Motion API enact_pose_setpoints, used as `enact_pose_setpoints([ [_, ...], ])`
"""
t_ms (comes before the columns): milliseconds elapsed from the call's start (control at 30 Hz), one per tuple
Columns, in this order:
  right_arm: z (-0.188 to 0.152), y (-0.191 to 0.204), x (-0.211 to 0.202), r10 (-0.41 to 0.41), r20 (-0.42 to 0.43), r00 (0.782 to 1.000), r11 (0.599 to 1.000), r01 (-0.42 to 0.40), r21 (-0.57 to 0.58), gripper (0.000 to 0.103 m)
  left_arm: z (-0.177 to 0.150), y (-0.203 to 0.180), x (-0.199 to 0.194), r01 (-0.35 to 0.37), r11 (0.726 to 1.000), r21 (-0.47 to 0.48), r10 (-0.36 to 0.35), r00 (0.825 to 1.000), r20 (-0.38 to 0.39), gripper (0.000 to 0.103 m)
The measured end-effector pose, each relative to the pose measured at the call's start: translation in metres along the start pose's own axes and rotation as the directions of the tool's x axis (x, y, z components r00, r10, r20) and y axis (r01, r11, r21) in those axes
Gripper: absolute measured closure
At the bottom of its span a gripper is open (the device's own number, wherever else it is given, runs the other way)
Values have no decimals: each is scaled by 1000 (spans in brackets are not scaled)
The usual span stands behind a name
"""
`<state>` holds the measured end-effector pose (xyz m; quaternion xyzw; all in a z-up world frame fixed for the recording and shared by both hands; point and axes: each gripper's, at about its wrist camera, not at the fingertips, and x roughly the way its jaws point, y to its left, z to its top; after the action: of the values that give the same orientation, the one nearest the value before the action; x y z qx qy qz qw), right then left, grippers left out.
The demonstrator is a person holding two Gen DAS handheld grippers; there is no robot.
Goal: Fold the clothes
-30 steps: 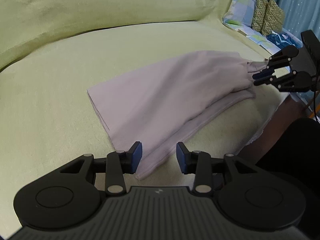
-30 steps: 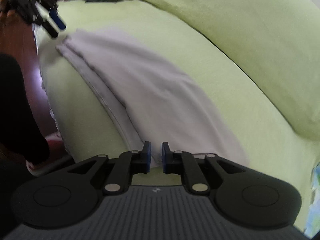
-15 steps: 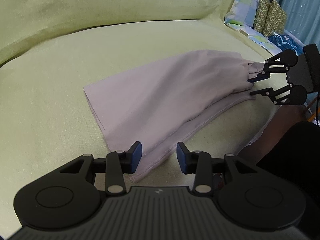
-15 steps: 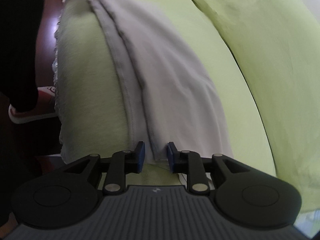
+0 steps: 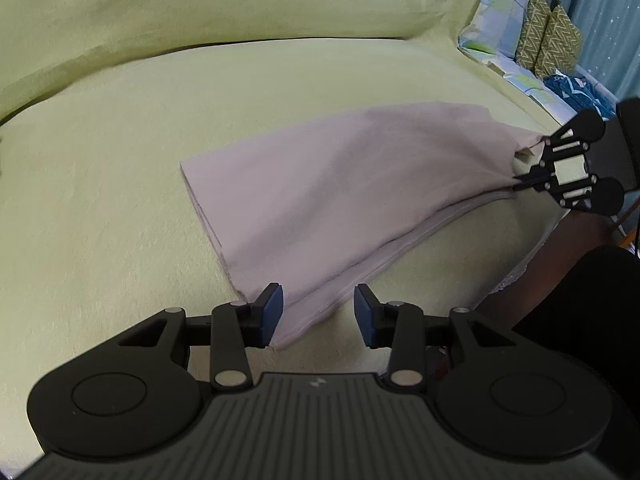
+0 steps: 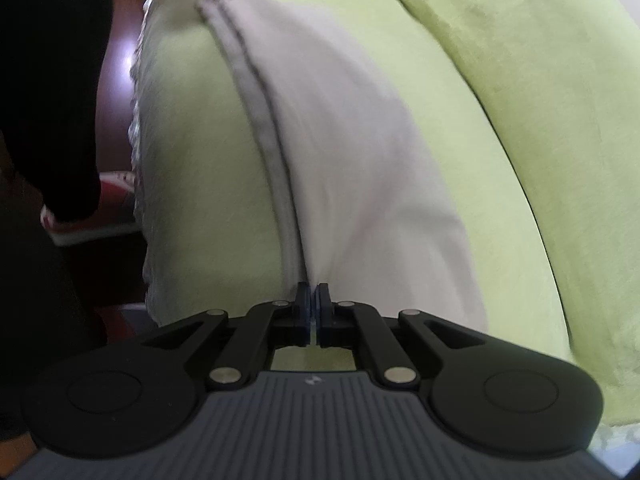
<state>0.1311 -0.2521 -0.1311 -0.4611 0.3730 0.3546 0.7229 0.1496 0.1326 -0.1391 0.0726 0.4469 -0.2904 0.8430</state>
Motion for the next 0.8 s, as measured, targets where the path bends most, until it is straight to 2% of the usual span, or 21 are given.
enact_pose_setpoints([
  [67, 2, 2, -5, -11, 2, 1000, 1000, 11, 16, 78, -2, 0, -4, -4, 1000, 7, 4, 1000, 0, 57],
  [100, 4, 1, -11, -15, 13, 1000, 999, 15, 36, 73, -4, 1, -5, -5, 1000, 6, 5, 1000, -1, 57],
  [233, 26, -14, -33, -7, 128, 992, 988, -13, 154, 74, -9, 10, -13, -22, 999, -24, 22, 1000, 5, 57],
  [267, 39, -15, -34, 0, 162, 987, 985, -28, 172, 77, -10, 12, -15, -23, 999, -35, 24, 1000, 10, 57],
  [300, 54, -13, -32, 7, 194, 981, 984, -41, 171, 86, -10, 13, -16, -25, 999, -42, 25, 1000, 15, 57],
  [333, 67, -10, -29, 14, 218, 976, 985, -51, 164, 90, -11, 14, -19, -26, 998, -56, 27, 999, 24, 57],
  [400, 86, -5, -23, 27, 253, 967, 986, -67, 154, 89, -12, 15, -22, -28, 997, -71, 31, 999, 37, 57],
  [433, 107, 1, -15, 42, 285, 958, 986, -86, 145, 89, -13, 15, -24, -34, 997, -73, 37, 998, 41, 56],
  [533, 146, 17, 3, 85, 344, 935, 985, -131, 113, 90, -21, 19, -30, -59, 994, -97, 65, 996, 59, 47],
  [700, 194, 47, 31, 92, 379, 921, 993, -112, 31, 90, -33, 32, -38, -71, 986, -153, 84, 994, 77, 47],
  [800, 212, 58, 47, 90, 365, 927, 995, -99, 7, 90, -39, 41, -44, -73, 978, -198, 92, 992, 92, 47],
])
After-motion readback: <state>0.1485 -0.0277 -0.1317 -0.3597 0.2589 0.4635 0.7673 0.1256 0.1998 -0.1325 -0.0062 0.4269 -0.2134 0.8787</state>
